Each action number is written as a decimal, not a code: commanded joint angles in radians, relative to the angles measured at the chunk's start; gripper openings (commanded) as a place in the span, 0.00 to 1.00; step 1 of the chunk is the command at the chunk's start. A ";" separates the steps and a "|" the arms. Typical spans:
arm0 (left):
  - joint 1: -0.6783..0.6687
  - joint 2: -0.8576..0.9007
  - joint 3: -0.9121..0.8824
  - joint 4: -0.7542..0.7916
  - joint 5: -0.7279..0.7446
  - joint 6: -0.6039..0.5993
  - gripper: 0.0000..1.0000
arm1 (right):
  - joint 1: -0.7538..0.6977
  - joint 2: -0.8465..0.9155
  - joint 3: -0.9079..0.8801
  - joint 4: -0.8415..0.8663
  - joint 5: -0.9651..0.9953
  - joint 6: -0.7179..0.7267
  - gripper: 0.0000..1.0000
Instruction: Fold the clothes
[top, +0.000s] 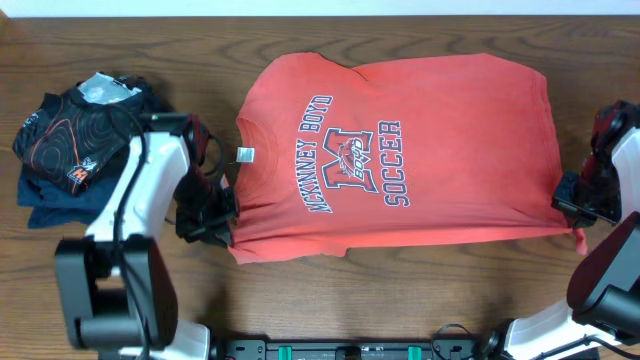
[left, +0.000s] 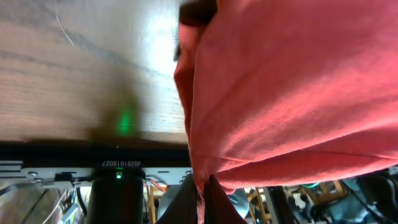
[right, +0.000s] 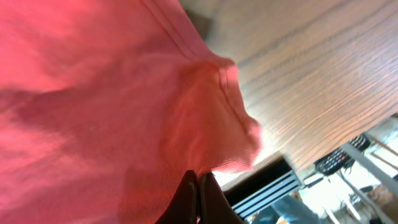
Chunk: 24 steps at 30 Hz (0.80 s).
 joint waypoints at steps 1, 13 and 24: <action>0.009 -0.096 -0.045 0.001 -0.035 0.017 0.06 | -0.034 -0.028 -0.006 -0.005 0.034 0.032 0.01; 0.009 -0.439 -0.127 0.061 -0.035 -0.056 0.06 | -0.058 -0.184 -0.019 0.013 -0.059 0.005 0.01; 0.009 -0.395 -0.127 0.388 -0.031 -0.175 0.06 | -0.021 -0.175 -0.077 0.218 -0.131 -0.019 0.01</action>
